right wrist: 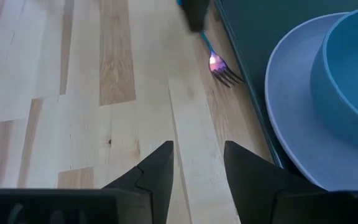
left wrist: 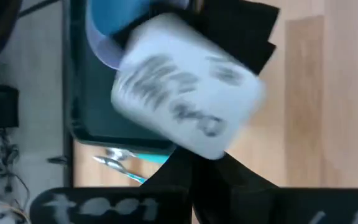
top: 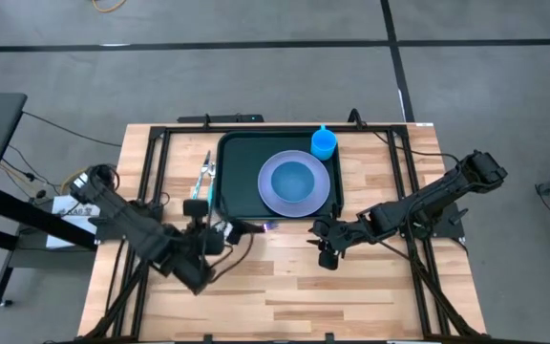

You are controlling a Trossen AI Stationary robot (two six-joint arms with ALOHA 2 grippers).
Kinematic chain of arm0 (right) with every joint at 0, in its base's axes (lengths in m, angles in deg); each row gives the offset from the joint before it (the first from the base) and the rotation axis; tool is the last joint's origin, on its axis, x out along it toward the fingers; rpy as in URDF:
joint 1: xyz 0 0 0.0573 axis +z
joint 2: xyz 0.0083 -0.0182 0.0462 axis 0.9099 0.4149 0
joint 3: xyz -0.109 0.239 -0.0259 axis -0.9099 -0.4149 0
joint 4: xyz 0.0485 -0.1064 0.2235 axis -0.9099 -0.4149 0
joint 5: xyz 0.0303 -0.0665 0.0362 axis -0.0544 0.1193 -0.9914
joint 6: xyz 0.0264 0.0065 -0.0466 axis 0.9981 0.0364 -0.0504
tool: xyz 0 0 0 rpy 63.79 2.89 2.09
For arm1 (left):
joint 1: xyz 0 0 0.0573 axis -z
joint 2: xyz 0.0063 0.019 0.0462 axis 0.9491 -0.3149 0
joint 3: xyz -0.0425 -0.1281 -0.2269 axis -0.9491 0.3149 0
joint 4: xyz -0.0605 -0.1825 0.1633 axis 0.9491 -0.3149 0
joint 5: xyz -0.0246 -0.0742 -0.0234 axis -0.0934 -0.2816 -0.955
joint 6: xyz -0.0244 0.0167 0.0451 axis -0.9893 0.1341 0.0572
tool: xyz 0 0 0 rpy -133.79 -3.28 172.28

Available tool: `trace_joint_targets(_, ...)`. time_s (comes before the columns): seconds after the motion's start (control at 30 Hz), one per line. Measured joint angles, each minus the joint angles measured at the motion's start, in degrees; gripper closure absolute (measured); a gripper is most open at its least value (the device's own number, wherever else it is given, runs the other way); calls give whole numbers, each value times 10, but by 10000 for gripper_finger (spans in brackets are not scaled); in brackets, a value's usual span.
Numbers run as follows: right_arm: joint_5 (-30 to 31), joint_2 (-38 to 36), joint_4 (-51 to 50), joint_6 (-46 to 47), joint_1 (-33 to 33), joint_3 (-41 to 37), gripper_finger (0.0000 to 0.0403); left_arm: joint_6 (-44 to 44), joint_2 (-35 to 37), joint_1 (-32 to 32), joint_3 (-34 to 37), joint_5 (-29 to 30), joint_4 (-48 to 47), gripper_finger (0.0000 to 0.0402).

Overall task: Set up tray
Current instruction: Put the black napkin on the black serving tray to the left of the purple plate

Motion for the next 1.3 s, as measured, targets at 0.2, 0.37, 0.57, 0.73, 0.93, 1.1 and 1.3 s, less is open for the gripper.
trace_joint_targets(0.2, 0, 0, 0, 0, 0, 0, 270, 96, 14, -85, -22, 24, -1, 401)
trace_joint_targets(0.37, 0, 0, 0, 0, 0, 0, 269, 163, 29, -169, -22, 51, -1, 401)
trace_joint_targets(0.57, 0, 0, 0, 0, 0, 0, 270, 246, 39, -286, -22, 74, 13, 401)
trace_joint_targets(0.73, 0, 0, 0, -2, 0, 0, 269, 364, 40, -391, -1, 27, 131, 401)
trace_joint_targets(0.93, 0, 0, 0, -10, 0, 0, 270, 473, 39, -508, 45, -11, 263, 401)
trace_joint_targets(1.1, 0, 0, 0, -10, 2, 0, 269, 505, 39, -602, 58, 26, 297, 401)
trace_joint_targets(1.3, 0, 0, -1, -10, 10, 0, 270, 512, 34, -656, 58, -38, 346, 401)
